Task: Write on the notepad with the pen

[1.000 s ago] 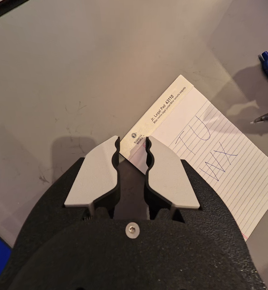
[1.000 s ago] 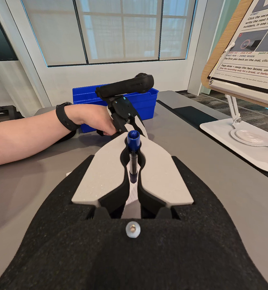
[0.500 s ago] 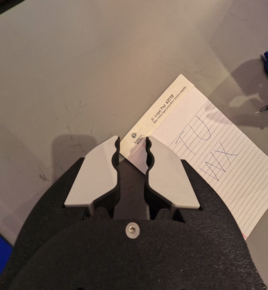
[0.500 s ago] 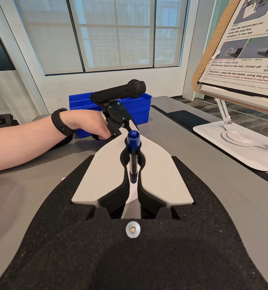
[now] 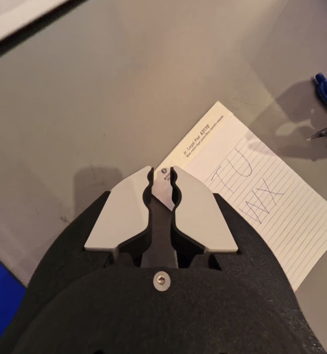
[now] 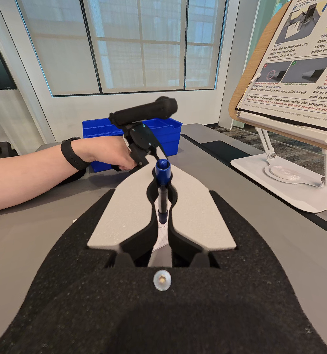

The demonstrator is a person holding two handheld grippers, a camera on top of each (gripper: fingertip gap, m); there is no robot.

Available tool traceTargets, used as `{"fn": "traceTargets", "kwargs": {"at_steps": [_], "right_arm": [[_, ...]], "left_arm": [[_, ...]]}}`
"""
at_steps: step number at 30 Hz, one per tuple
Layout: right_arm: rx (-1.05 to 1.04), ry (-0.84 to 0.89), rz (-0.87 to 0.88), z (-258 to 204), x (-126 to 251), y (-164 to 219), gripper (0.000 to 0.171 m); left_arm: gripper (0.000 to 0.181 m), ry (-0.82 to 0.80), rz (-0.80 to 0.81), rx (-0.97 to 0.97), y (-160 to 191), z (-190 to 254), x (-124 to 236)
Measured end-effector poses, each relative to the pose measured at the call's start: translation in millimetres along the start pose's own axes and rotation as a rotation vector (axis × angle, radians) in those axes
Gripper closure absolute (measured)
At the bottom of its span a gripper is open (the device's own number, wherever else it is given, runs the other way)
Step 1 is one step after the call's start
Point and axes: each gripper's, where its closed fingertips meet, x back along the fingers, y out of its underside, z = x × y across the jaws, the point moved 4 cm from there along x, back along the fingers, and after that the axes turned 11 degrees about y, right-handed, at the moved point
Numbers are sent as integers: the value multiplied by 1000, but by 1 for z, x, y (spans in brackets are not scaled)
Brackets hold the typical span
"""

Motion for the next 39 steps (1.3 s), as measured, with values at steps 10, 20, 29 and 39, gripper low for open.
{"fn": "traceTargets", "kwargs": {"at_steps": [10,20,29,39], "right_arm": [[11,21,28,5,4,-5,167],[7,36,42,13,6,-10,167],[-18,29,60,12,10,-13,167],[48,-155,-7,-22,6,-19,167]], "left_arm": [[147,29,145,51,-16,11,40],[145,29,158,104,12,41,56],[138,9,210,28,51,83,54],[152,18,408,-47,39,118,90]]}}
